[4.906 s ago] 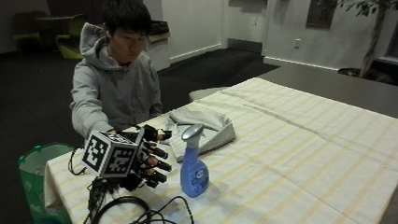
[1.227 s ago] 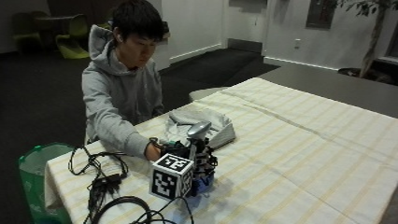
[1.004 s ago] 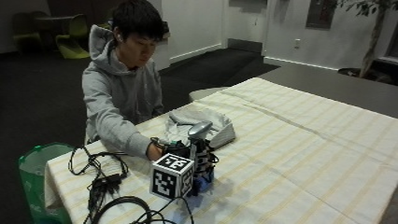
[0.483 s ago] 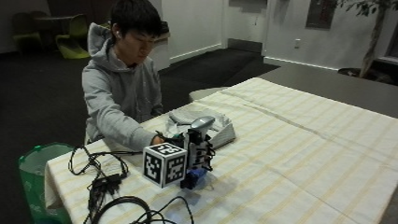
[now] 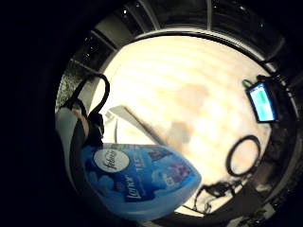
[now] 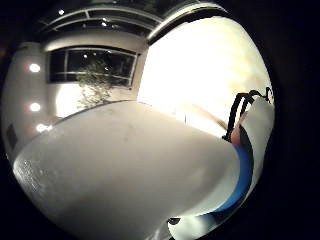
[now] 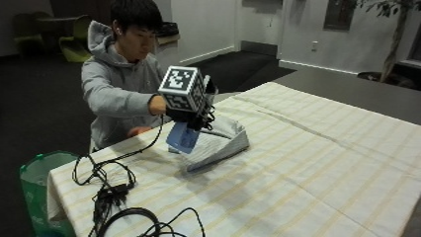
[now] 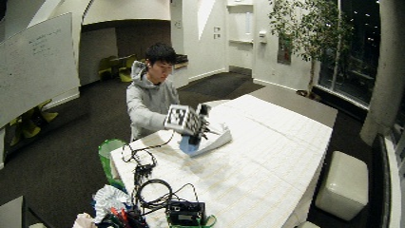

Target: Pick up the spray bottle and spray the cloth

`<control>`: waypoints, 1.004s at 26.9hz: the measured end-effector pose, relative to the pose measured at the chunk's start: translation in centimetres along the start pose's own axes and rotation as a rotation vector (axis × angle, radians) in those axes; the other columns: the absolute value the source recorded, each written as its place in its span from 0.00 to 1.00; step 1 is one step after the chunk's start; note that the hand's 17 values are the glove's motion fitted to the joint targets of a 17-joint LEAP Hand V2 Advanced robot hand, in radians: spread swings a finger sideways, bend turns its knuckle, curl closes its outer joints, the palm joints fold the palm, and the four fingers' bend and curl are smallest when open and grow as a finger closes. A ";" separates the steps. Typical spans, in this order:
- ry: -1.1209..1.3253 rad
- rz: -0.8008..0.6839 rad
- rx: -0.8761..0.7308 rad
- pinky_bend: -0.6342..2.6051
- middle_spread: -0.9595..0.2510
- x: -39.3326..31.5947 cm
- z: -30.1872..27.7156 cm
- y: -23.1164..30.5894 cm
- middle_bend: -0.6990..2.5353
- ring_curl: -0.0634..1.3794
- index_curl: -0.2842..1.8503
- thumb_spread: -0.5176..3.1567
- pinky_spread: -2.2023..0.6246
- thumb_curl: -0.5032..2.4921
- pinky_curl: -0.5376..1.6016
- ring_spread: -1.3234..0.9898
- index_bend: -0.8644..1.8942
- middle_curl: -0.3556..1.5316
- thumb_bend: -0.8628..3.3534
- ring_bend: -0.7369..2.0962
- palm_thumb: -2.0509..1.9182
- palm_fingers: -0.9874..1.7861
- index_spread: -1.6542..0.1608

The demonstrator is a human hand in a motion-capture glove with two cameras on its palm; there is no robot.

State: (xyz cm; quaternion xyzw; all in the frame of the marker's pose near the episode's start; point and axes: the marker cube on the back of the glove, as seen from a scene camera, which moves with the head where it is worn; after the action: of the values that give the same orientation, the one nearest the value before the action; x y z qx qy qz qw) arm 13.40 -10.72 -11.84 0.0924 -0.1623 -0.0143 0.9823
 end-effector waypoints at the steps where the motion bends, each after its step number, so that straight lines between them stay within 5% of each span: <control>1: 0.059 -0.001 -0.026 0.31 0.71 -1.2 0.3 0.5 0.42 0.35 0.36 0.16 0.69 0.38 0.43 0.49 0.51 0.44 0.20 0.45 0.76 0.86 0.80; 13: 0.484 0.040 -0.260 0.31 0.71 -6.8 10.1 3.8 0.42 0.35 0.37 0.15 0.69 0.39 0.43 0.49 0.51 0.45 0.20 0.45 0.76 0.86 0.80; 27: 0.598 0.080 -0.215 0.31 0.71 -13.3 7.0 5.6 0.42 0.35 0.38 0.15 0.69 0.40 0.43 0.49 0.51 0.45 0.20 0.45 0.76 0.86 0.81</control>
State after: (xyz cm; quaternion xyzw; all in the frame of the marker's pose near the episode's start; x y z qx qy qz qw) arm -1.45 -5.65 -8.47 -0.0180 0.1327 0.0351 0.9904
